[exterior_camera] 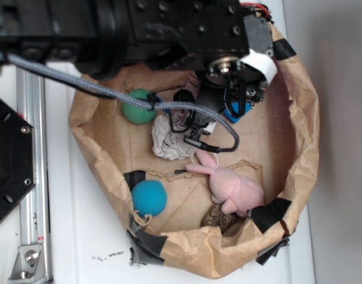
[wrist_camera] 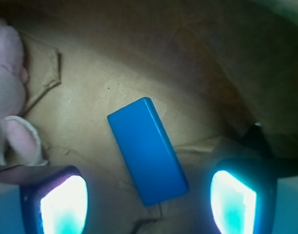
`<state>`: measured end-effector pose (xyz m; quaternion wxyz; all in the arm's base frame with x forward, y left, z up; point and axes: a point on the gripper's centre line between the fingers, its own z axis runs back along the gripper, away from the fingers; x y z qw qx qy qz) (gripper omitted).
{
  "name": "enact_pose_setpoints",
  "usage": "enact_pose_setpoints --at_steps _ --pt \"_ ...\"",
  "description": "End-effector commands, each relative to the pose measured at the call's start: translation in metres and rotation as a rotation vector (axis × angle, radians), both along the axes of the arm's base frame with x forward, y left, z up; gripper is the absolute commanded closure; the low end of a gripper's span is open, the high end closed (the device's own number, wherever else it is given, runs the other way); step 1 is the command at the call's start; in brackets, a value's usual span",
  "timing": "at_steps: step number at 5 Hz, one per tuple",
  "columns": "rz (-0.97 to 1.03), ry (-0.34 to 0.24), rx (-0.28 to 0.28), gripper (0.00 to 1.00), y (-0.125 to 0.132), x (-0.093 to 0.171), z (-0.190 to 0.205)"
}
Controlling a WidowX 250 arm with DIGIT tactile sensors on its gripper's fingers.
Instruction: Grab the blue block.
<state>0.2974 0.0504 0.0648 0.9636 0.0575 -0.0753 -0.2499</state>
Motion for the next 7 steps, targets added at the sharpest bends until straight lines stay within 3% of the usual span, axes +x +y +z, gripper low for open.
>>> enact_pose_setpoints --at_steps 1,2,3,4,7 --pt "-0.027 -0.024 0.030 0.00 0.011 0.015 -0.008" --pt "-0.091 -0.043 0.033 0.00 -0.001 0.019 -0.025" --pt "-0.169 0.001 0.034 0.00 -0.013 0.017 -0.051" --pt "-0.113 -0.029 0.006 1.00 -0.010 0.016 -0.047" --pt "-0.068 -0.064 -0.020 1.00 0.001 0.013 -0.032"
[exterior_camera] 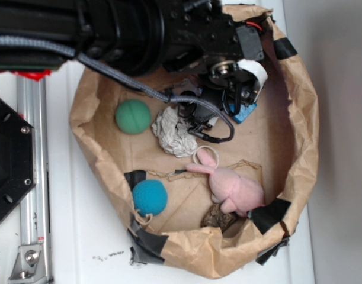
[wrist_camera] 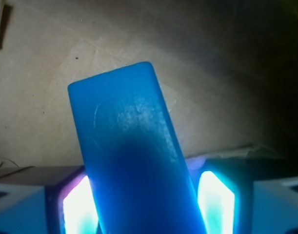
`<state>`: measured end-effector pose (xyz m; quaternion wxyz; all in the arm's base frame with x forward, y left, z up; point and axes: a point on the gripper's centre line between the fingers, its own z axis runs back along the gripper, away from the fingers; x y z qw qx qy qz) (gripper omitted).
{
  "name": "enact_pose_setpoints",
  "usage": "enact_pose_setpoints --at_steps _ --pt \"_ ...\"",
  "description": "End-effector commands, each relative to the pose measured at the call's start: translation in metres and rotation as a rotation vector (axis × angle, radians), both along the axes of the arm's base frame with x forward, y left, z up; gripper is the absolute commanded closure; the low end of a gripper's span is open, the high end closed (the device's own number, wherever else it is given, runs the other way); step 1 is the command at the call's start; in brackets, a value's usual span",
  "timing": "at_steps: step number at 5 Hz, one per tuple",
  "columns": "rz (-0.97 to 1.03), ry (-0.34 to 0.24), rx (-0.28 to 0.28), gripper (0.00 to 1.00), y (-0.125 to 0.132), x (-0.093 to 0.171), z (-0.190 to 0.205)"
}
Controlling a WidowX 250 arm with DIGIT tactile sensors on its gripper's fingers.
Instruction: Grab the blue block.
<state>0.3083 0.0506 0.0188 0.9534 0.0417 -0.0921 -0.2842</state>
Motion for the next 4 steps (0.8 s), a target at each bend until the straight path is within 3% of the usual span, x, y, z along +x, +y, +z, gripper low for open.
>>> enact_pose_setpoints --at_steps 1,2,3,4 --pt "0.159 -0.128 0.061 1.00 -0.005 0.001 0.064" --pt "0.368 -0.137 -0.178 1.00 -0.025 -0.009 0.113" --pt "0.530 -0.069 -0.284 1.00 -0.037 -0.013 0.166" --pt "0.572 -0.020 -0.275 1.00 -0.052 -0.018 0.173"
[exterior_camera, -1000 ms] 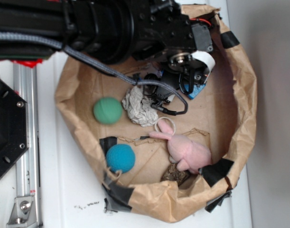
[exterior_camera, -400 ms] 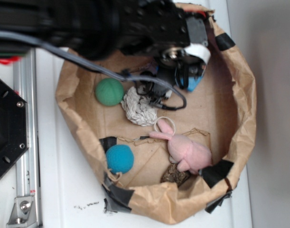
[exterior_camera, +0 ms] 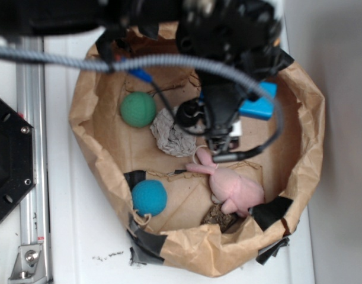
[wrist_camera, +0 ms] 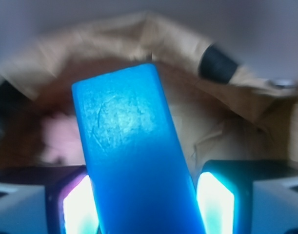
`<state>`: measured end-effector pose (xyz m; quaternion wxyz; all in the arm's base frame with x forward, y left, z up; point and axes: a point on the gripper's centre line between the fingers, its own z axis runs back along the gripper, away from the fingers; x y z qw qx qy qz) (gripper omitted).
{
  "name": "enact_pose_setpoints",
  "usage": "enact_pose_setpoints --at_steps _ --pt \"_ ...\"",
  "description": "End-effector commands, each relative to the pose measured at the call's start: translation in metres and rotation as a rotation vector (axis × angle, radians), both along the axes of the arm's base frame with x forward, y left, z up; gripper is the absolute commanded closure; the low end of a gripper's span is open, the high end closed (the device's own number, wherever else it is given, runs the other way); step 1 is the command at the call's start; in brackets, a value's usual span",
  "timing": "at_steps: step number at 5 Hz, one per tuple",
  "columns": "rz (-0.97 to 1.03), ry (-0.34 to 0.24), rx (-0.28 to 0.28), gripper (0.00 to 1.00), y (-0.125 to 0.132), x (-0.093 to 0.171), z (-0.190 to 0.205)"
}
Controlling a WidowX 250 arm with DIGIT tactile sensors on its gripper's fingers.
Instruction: Grab the blue block.
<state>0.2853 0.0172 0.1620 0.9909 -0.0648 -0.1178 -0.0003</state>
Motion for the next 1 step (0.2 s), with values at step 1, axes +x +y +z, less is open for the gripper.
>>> enact_pose_setpoints --at_steps 1 --pt "-0.026 0.012 0.016 1.00 -0.0250 0.0019 0.0239"
